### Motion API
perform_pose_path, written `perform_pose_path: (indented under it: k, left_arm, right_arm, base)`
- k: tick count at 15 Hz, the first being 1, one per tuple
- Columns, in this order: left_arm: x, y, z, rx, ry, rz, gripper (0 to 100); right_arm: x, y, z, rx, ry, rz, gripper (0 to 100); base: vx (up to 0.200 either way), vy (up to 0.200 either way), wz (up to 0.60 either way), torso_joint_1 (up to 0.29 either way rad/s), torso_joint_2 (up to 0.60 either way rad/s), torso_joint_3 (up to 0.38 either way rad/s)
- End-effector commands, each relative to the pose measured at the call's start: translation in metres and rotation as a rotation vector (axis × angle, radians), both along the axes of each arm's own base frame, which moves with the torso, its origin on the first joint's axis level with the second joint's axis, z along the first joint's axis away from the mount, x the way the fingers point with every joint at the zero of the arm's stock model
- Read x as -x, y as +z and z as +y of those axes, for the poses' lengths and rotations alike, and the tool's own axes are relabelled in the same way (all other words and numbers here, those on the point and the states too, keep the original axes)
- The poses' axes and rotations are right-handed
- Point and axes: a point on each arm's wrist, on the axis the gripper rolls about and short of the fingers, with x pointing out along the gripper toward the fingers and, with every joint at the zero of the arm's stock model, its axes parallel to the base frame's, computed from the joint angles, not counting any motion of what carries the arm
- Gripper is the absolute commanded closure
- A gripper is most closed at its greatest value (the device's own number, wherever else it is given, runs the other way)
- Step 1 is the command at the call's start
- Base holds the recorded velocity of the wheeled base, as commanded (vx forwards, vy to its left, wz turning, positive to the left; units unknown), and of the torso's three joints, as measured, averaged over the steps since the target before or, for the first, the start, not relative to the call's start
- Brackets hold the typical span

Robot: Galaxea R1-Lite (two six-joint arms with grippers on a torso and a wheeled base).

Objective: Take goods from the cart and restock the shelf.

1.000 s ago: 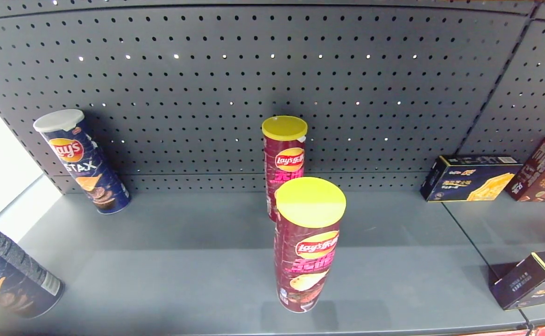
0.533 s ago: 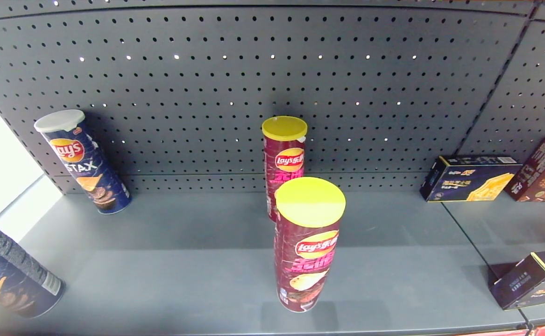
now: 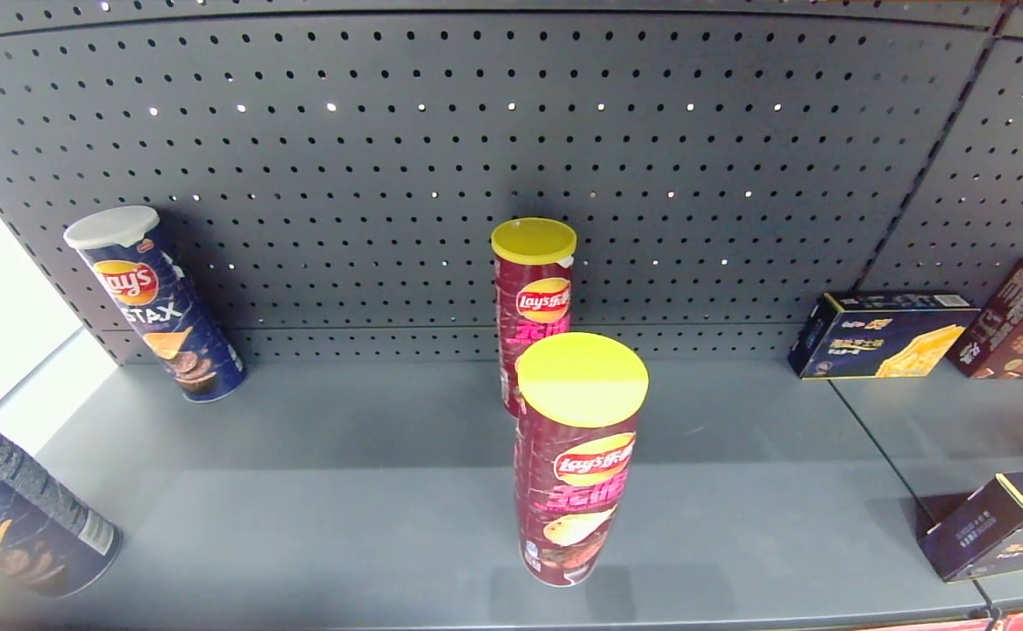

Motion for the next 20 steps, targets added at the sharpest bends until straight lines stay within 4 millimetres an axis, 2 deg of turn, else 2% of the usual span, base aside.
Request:
perform_pose_path:
  k: [1, 5, 6, 13, 20]
  left_arm:
    - [0.0002, -0.0013, 0.0001, 0.056, 0.005, 0.027, 0]
    - [0.0002, -0.001, 0.001, 0.079, 0.044, 0.024, 0]
    - [0.0001, -0.0013, 0.0031, 0.075, 0.139, 0.02, 0]
    - [0.0002, -0.001, 0.0032, 0.151, 0.139, 0.016, 0]
    - [0.0001, -0.001, 0.0031, 0.15, 0.137, 0.013, 0]
  right_arm:
    - [-0.0001, 0.0, 0.0, 0.0, 0.0, 0.001, 0]
    - [-0.0001, 0.0, 0.0, 0.0, 0.0, 0.001, 0]
    - [-0.0001, 0.0, 0.0, 0.0, 0.0, 0.001, 0]
    - [-0.0001, 0.0, 0.0, -0.002, 0.002, 0.001, 0]
    - [0.0, 0.0005, 0.0, 0.0, 0.002, 0.0, 0]
  base:
    - [0.0, 0.0, 0.0, 0.0, 0.0, 0.0]
    - [0.0, 0.0, 0.0, 0.0, 0.0, 0.0]
    - [0.0, 0.0, 0.0, 0.0, 0.0, 0.0]
    - [0.0, 0.0, 0.0, 0.0, 0.0, 0.0]
    - [-0.029, 0.0, 0.0, 0.0, 0.0, 0.0]
